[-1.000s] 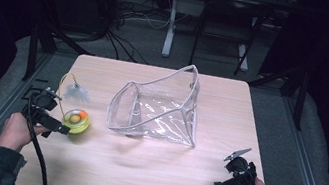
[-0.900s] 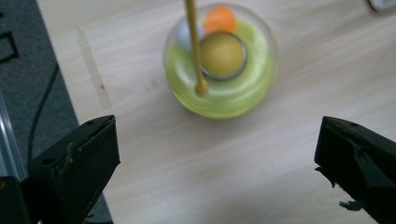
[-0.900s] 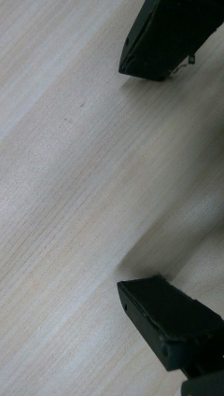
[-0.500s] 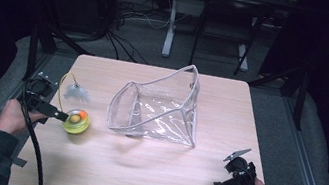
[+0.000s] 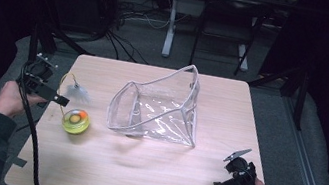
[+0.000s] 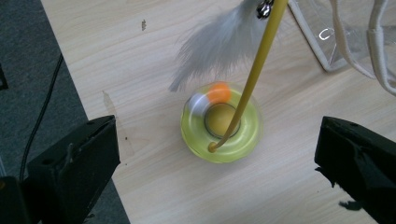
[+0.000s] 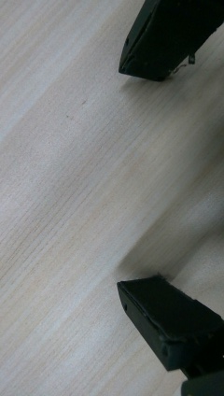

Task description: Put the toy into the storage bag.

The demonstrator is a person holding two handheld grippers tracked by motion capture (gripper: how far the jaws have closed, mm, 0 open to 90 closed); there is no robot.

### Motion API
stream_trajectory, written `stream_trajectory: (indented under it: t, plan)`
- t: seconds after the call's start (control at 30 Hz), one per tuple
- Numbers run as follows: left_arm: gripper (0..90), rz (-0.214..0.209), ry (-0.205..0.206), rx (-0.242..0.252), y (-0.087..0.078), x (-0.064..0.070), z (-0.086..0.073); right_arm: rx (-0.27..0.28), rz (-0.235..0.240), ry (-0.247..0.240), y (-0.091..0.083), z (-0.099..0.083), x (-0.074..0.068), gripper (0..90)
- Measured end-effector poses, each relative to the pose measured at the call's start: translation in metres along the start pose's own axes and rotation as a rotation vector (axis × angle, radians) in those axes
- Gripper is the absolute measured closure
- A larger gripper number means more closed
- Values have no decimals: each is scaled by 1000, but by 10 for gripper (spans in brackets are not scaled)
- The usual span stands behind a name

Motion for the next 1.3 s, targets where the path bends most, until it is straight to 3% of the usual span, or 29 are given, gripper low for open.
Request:
stream_trajectory:
  t: [0.13, 0.33, 0.43, 0.67, 1.3]
  plan:
    - [82, -2, 26, -19, -4, 1, 6, 1, 0, 0, 0, 0, 0, 0]
    - [373, 19, 48, -42, -9, 4, 11, 0, 0, 0, 0, 0, 0, 0]
    - [452, 26, 46, -55, -8, 3, 11, 1, 0, 1, 0, 0, 0, 0]
    - [569, 18, 25, -66, -6, 1, 11, 13, 3, 13, 1, 0, -1, 0]
    - [866, 3, 35, -80, 0, 3, 13, 12, 2, 7, 1, 0, 0, 0]
Point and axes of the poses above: each handheld gripper's, and its own axes: y roughly forward along the jaws, z roughly out of its top, x roughly to its right, the point moved 7 cm from there along y, roughly forward along the jaws, and after that the axes turned 10 degrees about -z, right-handed, at the moved point
